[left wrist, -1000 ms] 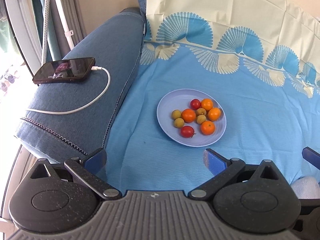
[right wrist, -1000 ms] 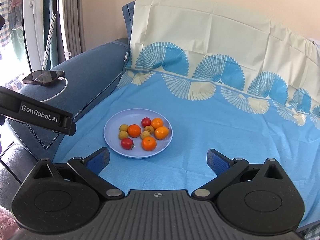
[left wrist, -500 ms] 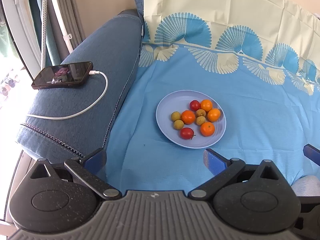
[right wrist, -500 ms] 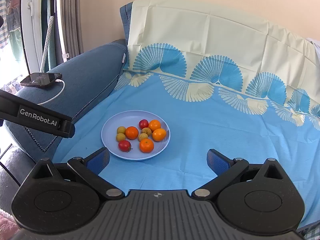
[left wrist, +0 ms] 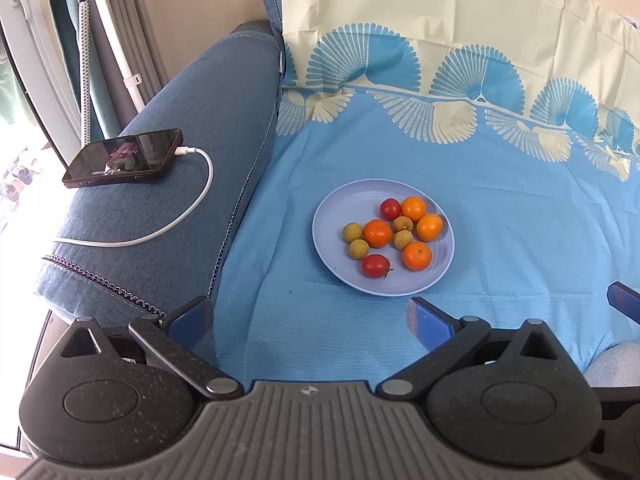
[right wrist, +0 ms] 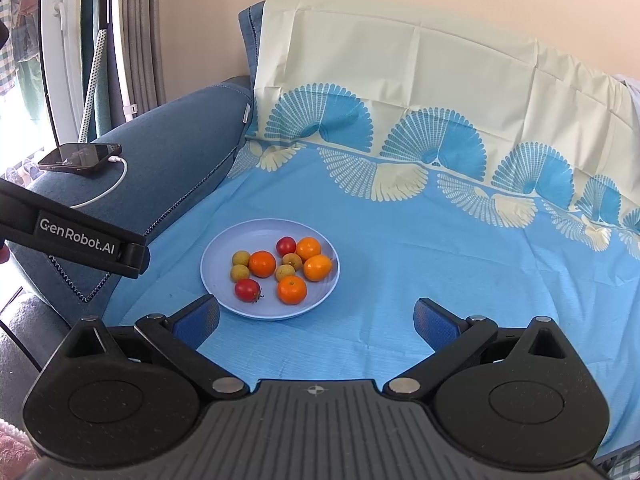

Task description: Organize fruits

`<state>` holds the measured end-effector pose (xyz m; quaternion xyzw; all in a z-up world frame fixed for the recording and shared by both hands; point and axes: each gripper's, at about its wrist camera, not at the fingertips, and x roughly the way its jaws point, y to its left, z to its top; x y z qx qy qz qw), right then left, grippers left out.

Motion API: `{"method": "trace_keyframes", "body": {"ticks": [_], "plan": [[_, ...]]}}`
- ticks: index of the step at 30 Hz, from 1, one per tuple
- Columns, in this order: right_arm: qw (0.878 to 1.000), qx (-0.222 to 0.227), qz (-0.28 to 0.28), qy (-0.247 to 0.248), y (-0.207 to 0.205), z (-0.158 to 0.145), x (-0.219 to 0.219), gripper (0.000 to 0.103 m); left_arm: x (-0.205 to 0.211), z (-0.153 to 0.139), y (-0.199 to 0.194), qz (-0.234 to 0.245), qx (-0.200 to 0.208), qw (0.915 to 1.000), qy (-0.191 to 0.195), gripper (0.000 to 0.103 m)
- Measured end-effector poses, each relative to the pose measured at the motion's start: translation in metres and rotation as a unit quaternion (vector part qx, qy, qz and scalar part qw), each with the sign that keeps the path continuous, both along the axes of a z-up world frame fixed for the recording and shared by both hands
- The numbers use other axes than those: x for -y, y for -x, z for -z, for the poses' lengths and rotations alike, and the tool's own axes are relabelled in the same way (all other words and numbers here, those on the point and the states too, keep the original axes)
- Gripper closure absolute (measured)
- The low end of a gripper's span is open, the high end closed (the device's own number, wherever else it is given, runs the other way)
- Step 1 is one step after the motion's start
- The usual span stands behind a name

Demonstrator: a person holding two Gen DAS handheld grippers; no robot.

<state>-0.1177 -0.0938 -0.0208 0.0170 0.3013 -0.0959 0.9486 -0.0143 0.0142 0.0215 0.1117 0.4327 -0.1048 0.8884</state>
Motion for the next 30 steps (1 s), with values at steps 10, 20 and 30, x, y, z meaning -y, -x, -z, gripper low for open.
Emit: {"method": "trace_keyframes", "body": {"ticks": [10,20,30], "plan": [[1.0,-0.001,0.001,0.001,-0.0013,0.001,0.0002,0.001,-0.0003,-0.0001,-0.0026,-0.002,-0.001,1.0,-0.005,0.0],[1.0,-0.001,0.0,0.001,-0.002,0.0017,0.0007,0.001,-0.0001,0.0015,-0.0048,-0.004,-0.002,0.9999,-0.014,0.0],[1.0,-0.001,0.001,0.0,-0.0036,0.0022,0.0009,0.001,0.0017,0.0028,-0.0073,-0.004,-0.003,0.9998,-0.02,0.0]]}}
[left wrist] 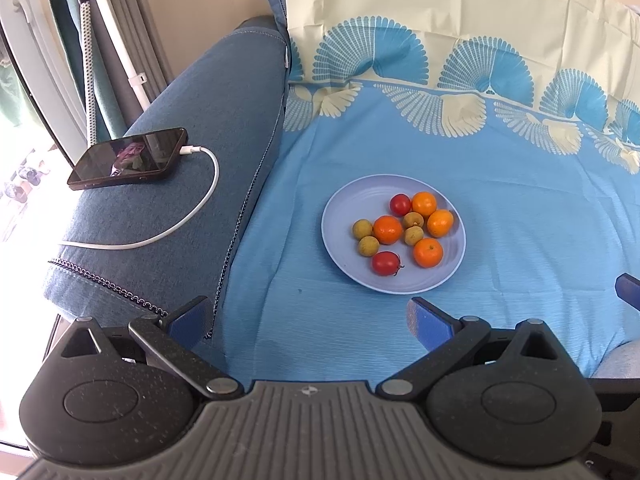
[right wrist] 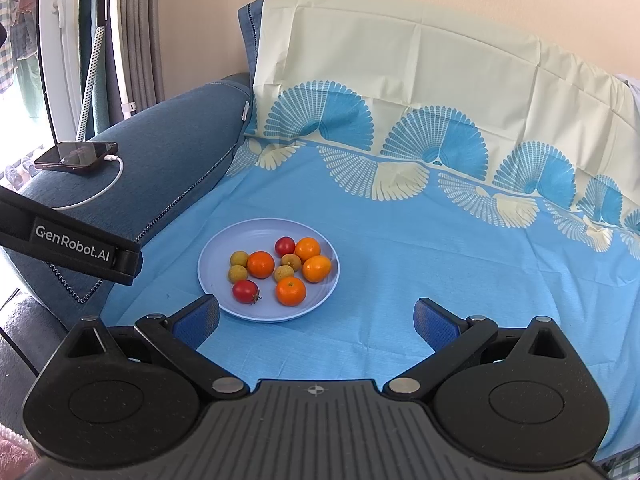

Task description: Organize fruits

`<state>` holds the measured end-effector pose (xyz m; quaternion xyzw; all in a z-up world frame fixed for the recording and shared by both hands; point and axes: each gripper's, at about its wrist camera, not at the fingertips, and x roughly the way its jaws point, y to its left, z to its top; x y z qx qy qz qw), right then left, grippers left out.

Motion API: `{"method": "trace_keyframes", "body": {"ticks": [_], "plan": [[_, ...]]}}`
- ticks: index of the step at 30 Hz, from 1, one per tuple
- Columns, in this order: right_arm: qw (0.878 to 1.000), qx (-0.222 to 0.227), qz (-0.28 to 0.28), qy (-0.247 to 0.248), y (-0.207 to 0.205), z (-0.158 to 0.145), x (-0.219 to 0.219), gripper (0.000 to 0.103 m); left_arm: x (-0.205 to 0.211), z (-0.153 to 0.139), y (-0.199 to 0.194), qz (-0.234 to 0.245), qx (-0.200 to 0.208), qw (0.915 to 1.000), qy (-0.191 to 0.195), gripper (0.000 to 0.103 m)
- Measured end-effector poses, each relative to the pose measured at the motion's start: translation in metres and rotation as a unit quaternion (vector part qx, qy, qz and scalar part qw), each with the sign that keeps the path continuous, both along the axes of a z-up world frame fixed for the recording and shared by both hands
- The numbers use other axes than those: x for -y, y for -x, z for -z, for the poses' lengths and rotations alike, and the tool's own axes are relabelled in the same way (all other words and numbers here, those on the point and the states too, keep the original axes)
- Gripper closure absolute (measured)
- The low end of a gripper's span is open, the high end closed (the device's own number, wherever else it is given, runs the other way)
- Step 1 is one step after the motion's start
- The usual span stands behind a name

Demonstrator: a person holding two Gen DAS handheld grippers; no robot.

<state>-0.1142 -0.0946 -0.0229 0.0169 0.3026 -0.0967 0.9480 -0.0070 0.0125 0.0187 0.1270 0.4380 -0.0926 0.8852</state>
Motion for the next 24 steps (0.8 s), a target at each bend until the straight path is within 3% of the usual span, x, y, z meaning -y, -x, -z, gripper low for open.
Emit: {"method": "trace_keyframes", "body": {"ticks": [24], "plan": [[1.0,-0.018,0.004,-0.004,-0.014,0.01,0.005,0.001,0.004,0.02,-0.019,-0.008,-0.021,0.9997,-0.013,0.0]]}}
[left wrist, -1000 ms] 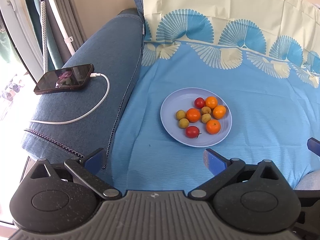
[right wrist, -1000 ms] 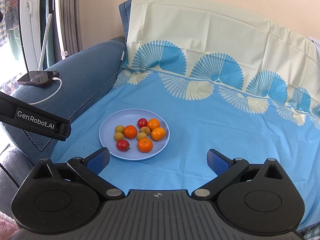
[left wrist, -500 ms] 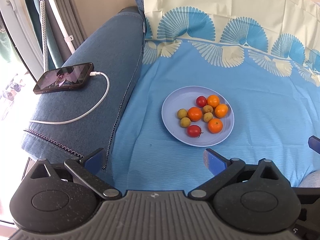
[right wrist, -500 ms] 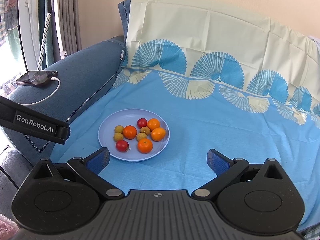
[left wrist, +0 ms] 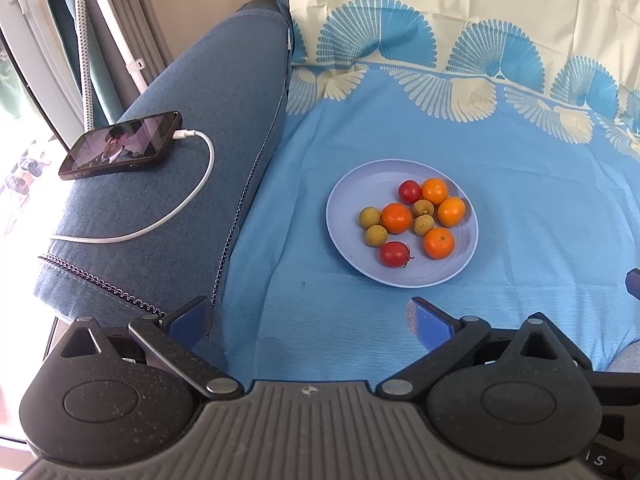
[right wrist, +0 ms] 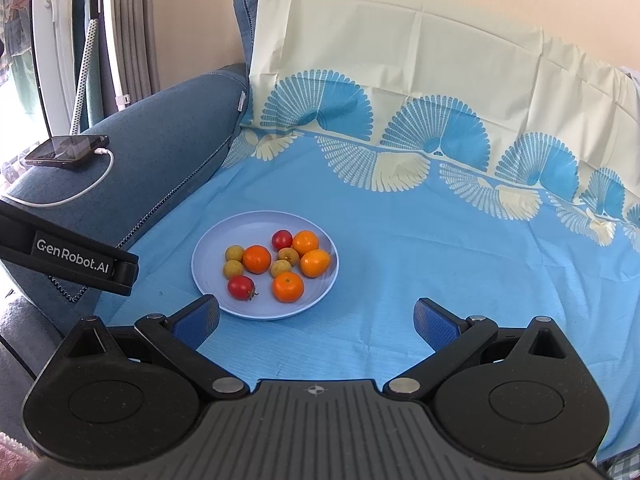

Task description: Organize fruits

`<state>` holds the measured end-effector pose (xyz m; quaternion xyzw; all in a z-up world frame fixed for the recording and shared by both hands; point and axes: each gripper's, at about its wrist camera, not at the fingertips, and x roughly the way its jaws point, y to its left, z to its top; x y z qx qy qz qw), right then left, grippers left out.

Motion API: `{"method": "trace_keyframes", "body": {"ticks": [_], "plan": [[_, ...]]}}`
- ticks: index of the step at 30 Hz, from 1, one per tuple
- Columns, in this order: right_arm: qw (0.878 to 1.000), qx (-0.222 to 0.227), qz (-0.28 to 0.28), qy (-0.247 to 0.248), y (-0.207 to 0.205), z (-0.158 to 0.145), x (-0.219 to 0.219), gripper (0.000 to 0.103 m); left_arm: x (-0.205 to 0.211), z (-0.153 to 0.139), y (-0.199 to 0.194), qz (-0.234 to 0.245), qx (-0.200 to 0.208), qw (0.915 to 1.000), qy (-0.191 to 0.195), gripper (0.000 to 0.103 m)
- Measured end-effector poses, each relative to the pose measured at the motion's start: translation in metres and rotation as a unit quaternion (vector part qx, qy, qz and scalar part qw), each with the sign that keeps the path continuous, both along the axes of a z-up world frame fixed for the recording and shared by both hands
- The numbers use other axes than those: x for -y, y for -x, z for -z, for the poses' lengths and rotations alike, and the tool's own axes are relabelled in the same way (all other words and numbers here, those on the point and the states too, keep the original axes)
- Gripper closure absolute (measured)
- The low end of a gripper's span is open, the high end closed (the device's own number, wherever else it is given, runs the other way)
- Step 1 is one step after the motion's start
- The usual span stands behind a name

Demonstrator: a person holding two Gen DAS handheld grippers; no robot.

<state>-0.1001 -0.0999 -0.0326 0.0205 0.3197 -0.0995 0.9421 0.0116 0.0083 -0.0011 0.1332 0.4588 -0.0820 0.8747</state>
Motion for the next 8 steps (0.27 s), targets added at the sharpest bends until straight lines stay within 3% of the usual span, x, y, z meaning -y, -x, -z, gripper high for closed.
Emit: {"method": "trace_keyframes", "body": {"ticks": [8], "plan": [[1.0,-0.007,0.005,0.0,-0.011,0.005,0.003,0.001,0.002,0.0,-0.008,-0.009,0.005,0.9999,0.004,0.0]]}}
